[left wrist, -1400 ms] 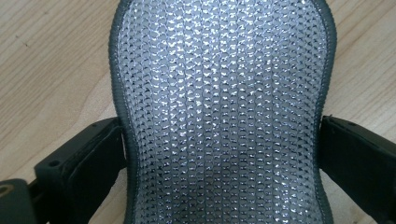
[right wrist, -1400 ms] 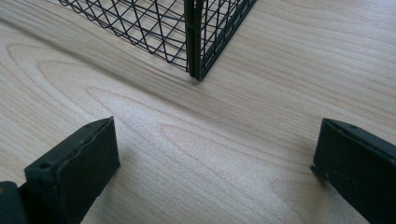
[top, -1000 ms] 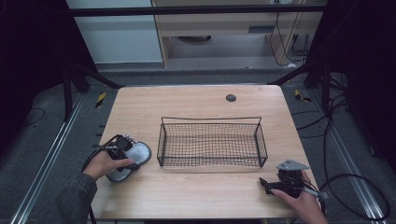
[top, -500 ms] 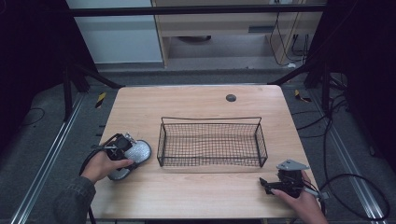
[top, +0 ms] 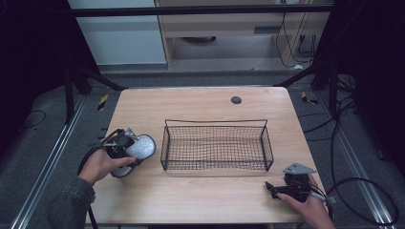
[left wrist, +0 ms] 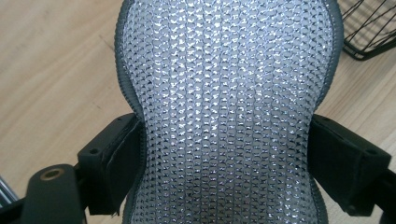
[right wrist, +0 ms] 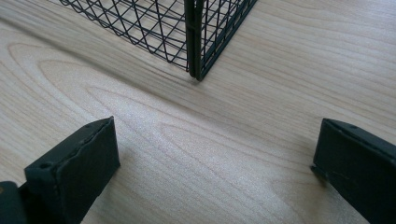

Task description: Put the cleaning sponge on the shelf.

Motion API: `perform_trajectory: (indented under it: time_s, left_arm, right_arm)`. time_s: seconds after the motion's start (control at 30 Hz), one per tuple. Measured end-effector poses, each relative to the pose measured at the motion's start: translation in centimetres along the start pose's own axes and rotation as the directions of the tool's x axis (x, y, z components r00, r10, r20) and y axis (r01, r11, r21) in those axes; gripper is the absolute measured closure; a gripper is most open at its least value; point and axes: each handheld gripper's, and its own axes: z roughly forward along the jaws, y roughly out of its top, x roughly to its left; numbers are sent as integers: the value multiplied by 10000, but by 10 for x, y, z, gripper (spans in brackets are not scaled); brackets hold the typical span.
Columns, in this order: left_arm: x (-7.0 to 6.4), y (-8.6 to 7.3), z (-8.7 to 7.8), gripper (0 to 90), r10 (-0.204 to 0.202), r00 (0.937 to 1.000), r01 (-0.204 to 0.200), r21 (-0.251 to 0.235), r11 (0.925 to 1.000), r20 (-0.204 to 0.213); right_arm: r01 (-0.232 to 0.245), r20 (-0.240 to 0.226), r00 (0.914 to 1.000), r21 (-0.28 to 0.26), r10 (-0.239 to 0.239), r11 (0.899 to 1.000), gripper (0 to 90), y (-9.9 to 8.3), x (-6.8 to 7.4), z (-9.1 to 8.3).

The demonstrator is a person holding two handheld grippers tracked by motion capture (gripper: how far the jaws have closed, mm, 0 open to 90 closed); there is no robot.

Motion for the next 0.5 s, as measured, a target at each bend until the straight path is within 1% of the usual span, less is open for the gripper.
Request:
perform_trajectory:
  time_s: [0.17, 0.2, 0.5]
  left_arm:
    - [0, 8, -10, 154, 275, 9995, -276, -125, 9995, -137]
    - [0, 9, -12, 154, 305, 9995, -307, -152, 9994, -107]
    - [-4, 18, -22, 155, 811, 9963, -814, -101, 9966, -300]
  right_arm:
    - [0, 0, 10000, 1, 0, 10000, 4, 0, 0, 0]
    - [0, 1, 10000, -2, 0, 10000, 4, 0, 0, 0]
    - [-3, 0, 10000, 2, 3, 10000, 4, 0, 0, 0]
